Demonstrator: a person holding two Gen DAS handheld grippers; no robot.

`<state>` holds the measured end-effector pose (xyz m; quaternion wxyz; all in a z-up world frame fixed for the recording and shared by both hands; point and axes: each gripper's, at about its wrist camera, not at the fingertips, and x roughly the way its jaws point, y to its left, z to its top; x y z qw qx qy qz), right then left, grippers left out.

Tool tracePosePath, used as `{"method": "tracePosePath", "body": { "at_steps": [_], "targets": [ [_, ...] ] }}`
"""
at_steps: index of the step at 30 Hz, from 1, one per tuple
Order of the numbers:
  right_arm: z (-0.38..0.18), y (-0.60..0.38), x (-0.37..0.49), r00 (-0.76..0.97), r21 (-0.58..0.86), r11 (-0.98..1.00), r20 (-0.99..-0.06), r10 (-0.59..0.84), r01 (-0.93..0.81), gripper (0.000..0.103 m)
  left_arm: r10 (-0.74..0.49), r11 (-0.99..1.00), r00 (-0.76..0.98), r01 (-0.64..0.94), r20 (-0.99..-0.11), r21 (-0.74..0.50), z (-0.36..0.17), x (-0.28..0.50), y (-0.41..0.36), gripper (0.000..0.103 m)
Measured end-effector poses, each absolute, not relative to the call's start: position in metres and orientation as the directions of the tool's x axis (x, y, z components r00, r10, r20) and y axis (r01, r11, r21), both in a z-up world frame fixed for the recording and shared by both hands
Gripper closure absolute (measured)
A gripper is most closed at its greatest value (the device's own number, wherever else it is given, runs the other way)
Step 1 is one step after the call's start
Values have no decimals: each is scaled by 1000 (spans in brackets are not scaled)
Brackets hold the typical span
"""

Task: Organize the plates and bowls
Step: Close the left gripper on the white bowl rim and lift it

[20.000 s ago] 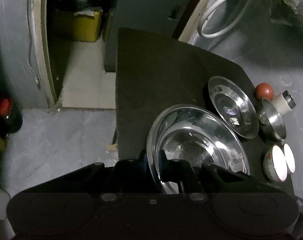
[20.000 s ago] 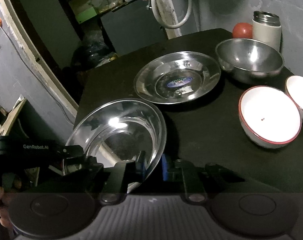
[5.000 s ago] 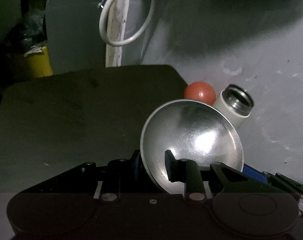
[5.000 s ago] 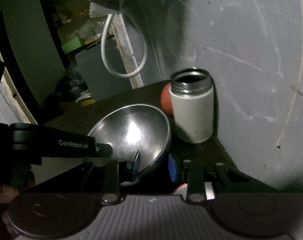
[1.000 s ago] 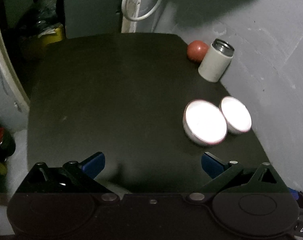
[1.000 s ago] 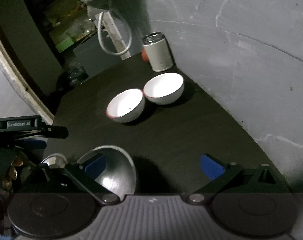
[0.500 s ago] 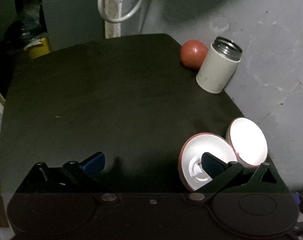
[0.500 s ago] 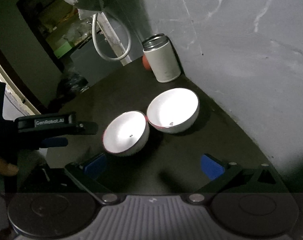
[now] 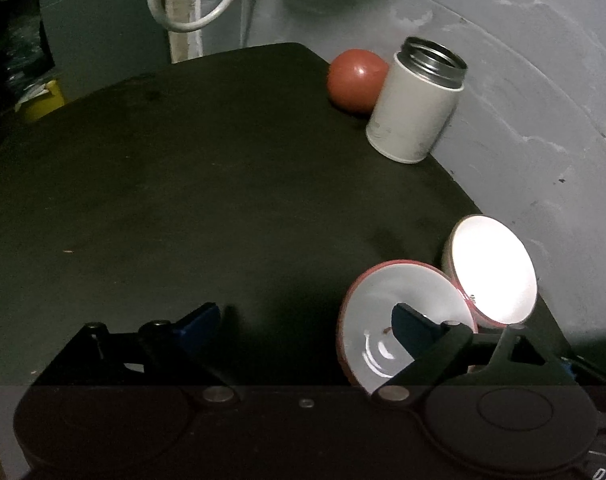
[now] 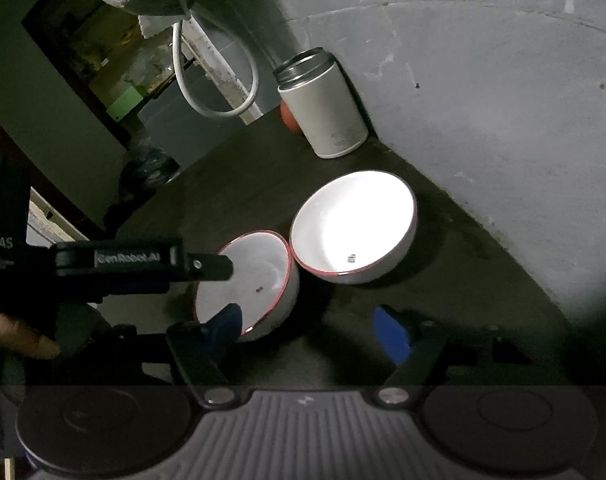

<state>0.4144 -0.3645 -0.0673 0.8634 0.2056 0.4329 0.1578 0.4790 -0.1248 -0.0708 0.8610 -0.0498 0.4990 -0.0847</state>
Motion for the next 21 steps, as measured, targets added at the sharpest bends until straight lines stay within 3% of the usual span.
{"method": "tracePosePath", "body": {
  "at_steps": [5,9,17,21],
  "targets": [
    [-69,-359,420,571,511,854,-674,470,-99,33,-207,978,473,98,-857,-182,-73,479,-128,34],
    [-71,-358,423,567,514,852,-674,473,-99,37,-226,974,455,90,-861,-208,-76,479,-129,57],
    [-77,-355,431,556,524,847,-678,481,-93,51,-235,970,451,60,-861,-234,-77,478,-129,69],
    [-80,-356,433,551,552,828,-663,507,-98,63,-286,950,448,22,-847,-310,-79,477,-123,90]
  ]
}}
